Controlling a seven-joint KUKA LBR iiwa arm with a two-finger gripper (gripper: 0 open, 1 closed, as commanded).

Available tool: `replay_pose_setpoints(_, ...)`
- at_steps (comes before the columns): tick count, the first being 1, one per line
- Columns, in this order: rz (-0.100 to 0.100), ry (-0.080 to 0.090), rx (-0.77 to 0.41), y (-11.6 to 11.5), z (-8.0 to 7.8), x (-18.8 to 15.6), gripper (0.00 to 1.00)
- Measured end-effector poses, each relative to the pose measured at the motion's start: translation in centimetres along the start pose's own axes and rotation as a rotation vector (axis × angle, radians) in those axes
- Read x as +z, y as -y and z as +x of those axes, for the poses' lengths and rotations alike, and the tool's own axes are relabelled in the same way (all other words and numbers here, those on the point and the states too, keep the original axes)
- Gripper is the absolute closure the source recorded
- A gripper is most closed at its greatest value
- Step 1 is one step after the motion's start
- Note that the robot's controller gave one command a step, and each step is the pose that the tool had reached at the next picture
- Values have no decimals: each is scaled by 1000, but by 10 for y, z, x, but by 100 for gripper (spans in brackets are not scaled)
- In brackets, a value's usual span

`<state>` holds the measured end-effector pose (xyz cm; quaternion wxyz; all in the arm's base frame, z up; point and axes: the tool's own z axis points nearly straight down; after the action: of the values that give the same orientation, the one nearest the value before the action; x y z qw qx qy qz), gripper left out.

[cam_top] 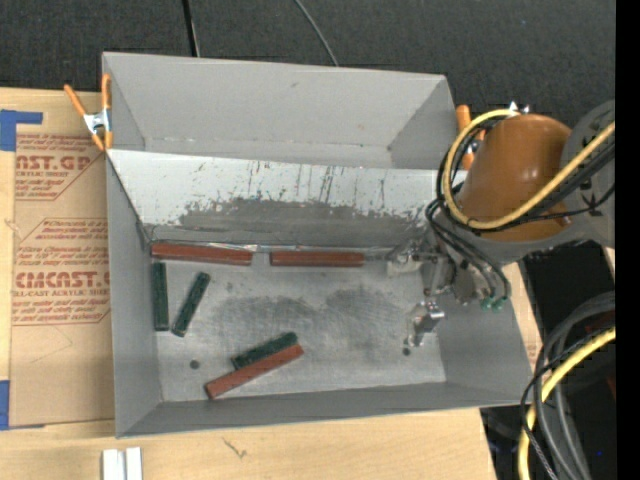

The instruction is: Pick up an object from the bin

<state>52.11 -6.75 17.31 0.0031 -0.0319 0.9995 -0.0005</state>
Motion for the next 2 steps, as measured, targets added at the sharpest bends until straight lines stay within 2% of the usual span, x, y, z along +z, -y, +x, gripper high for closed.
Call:
replay_pose_setpoints(1, -2, -9, 10, -38, 13, 25, 0)
replay_pose_setpoints(2, -2, 1, 173, -53, 14, 79, 0)
